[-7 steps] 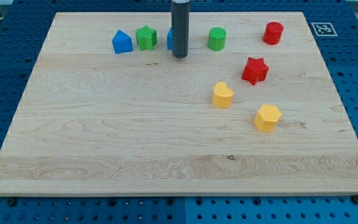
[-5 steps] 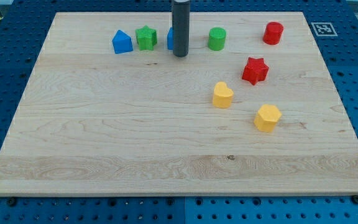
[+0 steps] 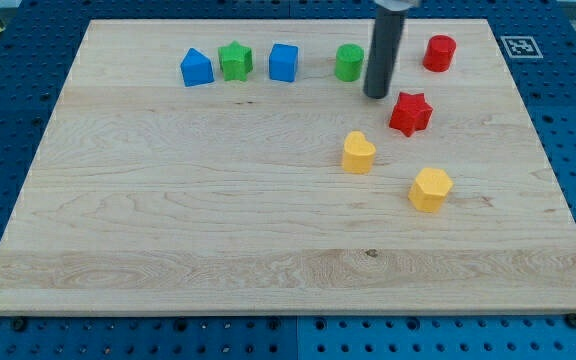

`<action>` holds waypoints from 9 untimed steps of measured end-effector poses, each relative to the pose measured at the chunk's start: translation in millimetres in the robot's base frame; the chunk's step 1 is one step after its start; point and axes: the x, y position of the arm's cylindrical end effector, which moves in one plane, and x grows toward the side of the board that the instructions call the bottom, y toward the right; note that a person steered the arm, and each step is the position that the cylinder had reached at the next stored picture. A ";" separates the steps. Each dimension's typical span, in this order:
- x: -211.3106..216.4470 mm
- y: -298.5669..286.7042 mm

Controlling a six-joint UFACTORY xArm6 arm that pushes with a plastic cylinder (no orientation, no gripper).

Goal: Push red star towards center left

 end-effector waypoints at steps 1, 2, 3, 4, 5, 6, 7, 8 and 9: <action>9.0 43.9; 43.2 76.5; 50.2 76.7; 50.2 76.7; 50.2 70.4; 50.2 52.7; 50.2 28.2; 50.2 0.1; 50.1 -26.6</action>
